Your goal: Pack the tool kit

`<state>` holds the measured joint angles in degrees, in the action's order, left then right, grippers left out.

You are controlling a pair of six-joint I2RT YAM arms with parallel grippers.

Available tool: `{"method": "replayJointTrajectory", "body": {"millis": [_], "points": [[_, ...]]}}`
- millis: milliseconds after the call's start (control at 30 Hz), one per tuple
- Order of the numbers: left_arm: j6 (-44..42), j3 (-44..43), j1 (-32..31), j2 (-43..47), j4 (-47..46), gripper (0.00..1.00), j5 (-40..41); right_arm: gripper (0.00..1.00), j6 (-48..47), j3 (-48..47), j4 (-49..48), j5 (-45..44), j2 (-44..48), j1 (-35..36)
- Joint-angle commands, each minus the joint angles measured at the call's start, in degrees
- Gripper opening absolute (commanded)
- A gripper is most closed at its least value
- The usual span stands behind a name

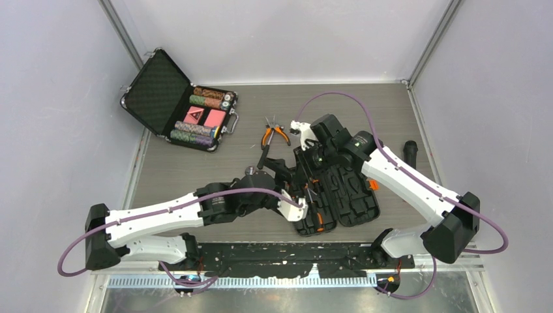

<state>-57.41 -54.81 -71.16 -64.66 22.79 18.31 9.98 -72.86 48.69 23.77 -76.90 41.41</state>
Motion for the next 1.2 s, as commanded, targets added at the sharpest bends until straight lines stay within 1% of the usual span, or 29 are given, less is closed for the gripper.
{"method": "replayJointTrajectory", "body": {"millis": [0,33,67,167,300,400,433,467,600,733,800,867,933,1000,1167], "points": [[6.0,1.6,3.2,2.3,-6.2,0.93,4.4,0.05,6.1,1.7,-3.9,-11.7,-1.0,0.1],[8.5,1.9,4.4,3.1,-7.1,0.98,5.2,0.05,8.3,2.9,-5.4,-12.9,-1.1,0.1],[11.2,2.1,5.4,3.9,-7.4,0.99,5.4,0.05,9.6,3.6,-6.3,-15.7,-1.0,0.0],[22.1,0.2,10.0,6.4,-5.3,1.00,5.1,0.05,15.6,7.6,-11.6,-20.1,-0.7,0.3],[39.2,-7.0,15.5,7.3,5.1,1.00,5.1,0.05,21.0,13.2,-18.8,-28.4,0.1,1.3],[53.1,-9.7,20.1,8.1,12.0,1.00,2.7,0.05,23.2,17.5,-25.1,-31.6,-0.1,2.4],[59.3,-9.2,21.8,8.8,12.8,1.00,1.0,0.05,23.6,18.1,-25.8,-33.1,-0.4,3.0],[63.3,-8.3,23.5,9.7,13.5,1.00,-0.3,0.05,24.4,19.2,-27.4,-33.8,-1.2,3.2],[75.8,-1.9,29.5,12.9,13.5,1.00,-5.7,0.05,25.9,23.0,-33.3,-35.4,-3.1,4.3],[86.2,7.9,32.3,15.0,6.4,1.00,-13.1,0.05,26.0,25.4,-37.8,-35.3,-5.2,4.6],[90.2,12.2,32.6,14.7,2.2,1.00,-16.3,0.05,25.3,25.6,-38.5,-35.1,-6.4,4.7],[93.2,15.0,32.6,13.6,0.4,1.00,-18.0,0.05,25.0,26.7,-39.8,-35.1,-7.1,4.7],[94.6,16.1,32.6,12.3,-0.9,1.00,-20.2,0.05,25.0,28.5,-42.1,-35.0,-7.3,4.7],[95.3,16.4,32.6,10.8,-1.8,1.00,-20.9,0.05,24.5,29.7,-44.5,-34.7,-7.9,4.7],[96.4,16.1,32.6,8.1,-3.8,1.00,-22.9,0.07,24.5,30.1,-44.8,-35.4,-8.7,4.6]]}}
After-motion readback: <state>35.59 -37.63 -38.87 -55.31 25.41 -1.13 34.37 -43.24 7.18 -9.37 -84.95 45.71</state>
